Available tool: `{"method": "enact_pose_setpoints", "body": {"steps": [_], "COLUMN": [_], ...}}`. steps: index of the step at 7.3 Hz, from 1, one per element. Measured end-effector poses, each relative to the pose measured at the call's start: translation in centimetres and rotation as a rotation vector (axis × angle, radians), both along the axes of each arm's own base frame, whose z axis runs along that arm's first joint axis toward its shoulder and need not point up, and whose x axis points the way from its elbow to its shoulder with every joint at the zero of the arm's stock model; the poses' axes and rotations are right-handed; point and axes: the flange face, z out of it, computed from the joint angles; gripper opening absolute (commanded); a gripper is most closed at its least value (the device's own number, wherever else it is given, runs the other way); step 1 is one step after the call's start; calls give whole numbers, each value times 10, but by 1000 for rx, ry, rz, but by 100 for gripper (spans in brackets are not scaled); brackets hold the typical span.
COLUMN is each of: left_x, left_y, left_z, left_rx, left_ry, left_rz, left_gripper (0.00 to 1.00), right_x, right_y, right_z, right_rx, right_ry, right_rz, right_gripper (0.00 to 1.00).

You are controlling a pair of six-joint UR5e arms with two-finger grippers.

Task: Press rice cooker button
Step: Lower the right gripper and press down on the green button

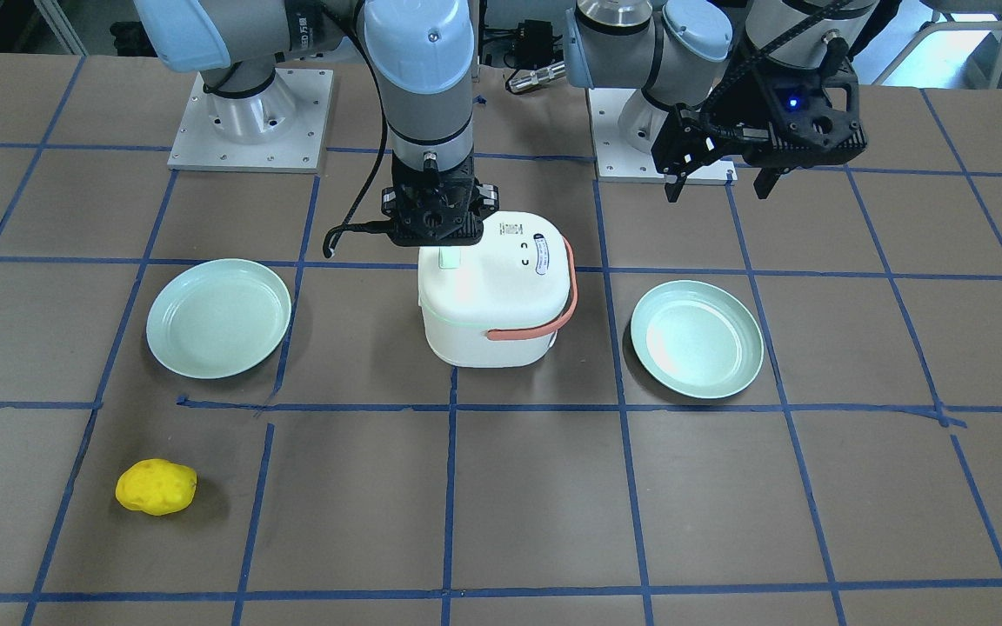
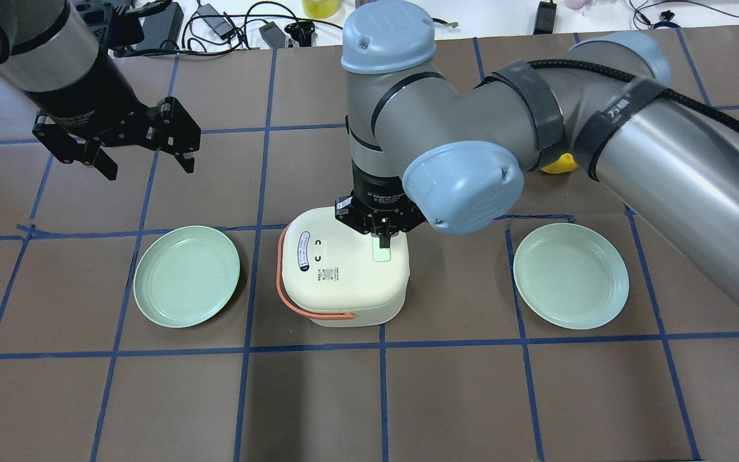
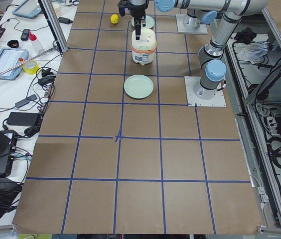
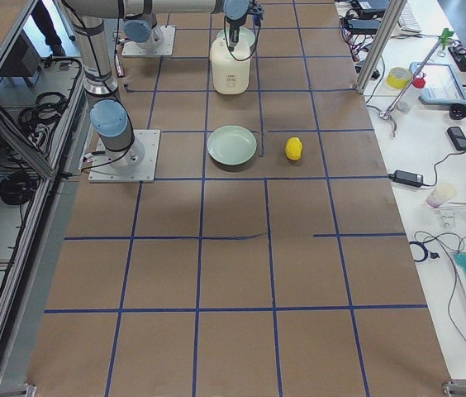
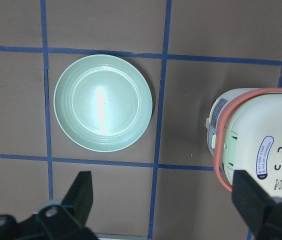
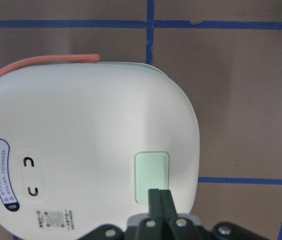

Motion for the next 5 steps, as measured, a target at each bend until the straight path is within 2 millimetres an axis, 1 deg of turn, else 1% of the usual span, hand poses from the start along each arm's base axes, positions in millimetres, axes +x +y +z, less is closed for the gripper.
{"method": "enact_pose_setpoints", "body": {"steps": [2,5], "left_x": [0,0], "left_y": [0,0], "left_z": [0,0], "left_rx": [0,0], "left_ry": [0,0], "left_rz": [0,0], "left_gripper": [100,100], "right_x": [4,3], "right_y": [5,3], "right_z": [-9,-10], "right_rx": [-14,-30], "right_ry": [-4,5], "right_rz": [0,5], "right_gripper": [0,0]}}
